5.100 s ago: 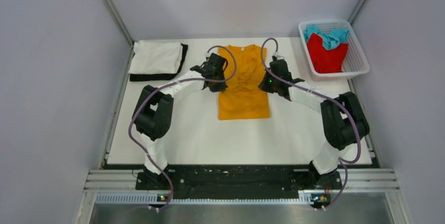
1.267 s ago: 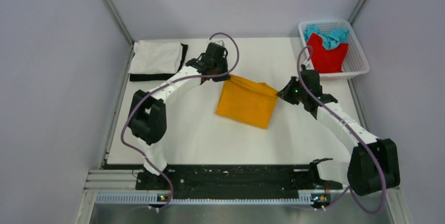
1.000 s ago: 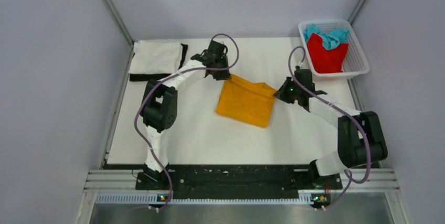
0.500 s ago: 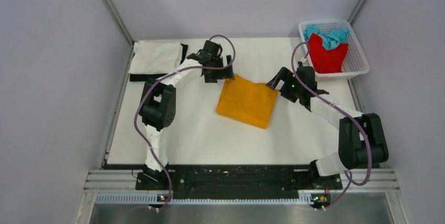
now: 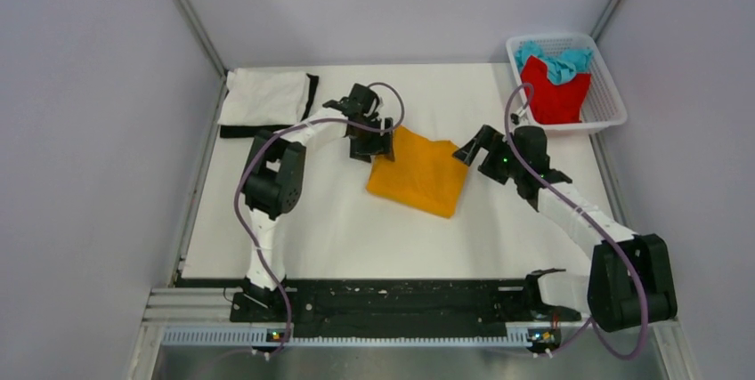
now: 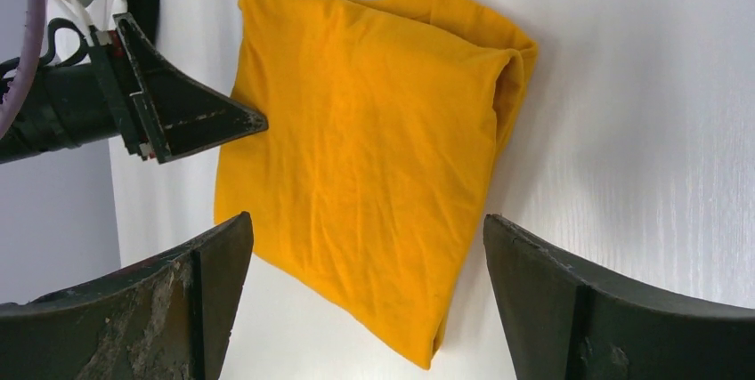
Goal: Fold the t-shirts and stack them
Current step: Put the neatly folded tshirt into the corner of the board with the left arm
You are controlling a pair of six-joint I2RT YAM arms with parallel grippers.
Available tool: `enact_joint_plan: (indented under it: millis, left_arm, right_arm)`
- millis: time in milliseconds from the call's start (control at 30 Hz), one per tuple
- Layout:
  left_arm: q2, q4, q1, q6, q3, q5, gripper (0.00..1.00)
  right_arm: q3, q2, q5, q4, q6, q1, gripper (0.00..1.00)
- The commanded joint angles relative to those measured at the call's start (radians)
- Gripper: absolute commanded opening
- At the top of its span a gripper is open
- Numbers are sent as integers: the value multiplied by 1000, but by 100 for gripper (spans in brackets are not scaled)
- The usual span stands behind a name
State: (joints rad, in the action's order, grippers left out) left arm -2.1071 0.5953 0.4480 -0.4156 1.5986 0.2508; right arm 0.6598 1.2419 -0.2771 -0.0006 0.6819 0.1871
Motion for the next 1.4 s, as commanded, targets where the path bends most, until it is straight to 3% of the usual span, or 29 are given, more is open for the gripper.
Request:
enact_joint_plan:
  millis: [0, 67, 200, 300, 400, 467, 567, 667, 800, 1033, 1233, 1367]
  left_arm:
    - [-41, 20, 23, -8, -7, -27, 72]
    - [-57, 18, 53, -31, -13, -70, 67]
    - [-108, 47, 110, -75, 10, -160, 44]
    - [-161, 71, 142, -106, 56, -180, 32]
    - [-223, 133, 169, -138, 127, -296, 0]
    - [-255, 201, 173, -157, 185, -358, 0]
    - [-232, 275, 174, -169, 239, -577, 0]
    - [-181, 312, 171, -127, 292, -816, 0]
    - [-132, 280, 130, 15, 354, -1028, 0]
    - [-101, 21, 9, 384, 348, -1200, 0]
    - [-32, -127, -93, 620, 349, -1239, 0]
    - [41, -166, -136, 689, 358, -1198, 0]
  right_arm:
    - [-16, -88, 1, -12, -16, -6, 99]
    - [-27, -123, 10, -43, -15, -6, 99]
    - [-49, -211, 69, -93, -32, -6, 99]
    - [-44, -265, 123, -154, -53, -5, 99]
    - [-50, -307, 143, -174, -68, -6, 99]
    - [-49, -328, 171, -196, -84, -6, 99]
    - [-48, -345, 215, -217, -97, -5, 99]
    - [-59, -352, 224, -205, -113, -6, 99]
    - [-63, -353, 266, -217, -138, -6, 99]
    - [-75, -349, 301, -216, -153, -5, 99]
    - [-82, -331, 325, -209, -159, -6, 99]
    - [-79, -315, 330, -207, -159, -6, 99]
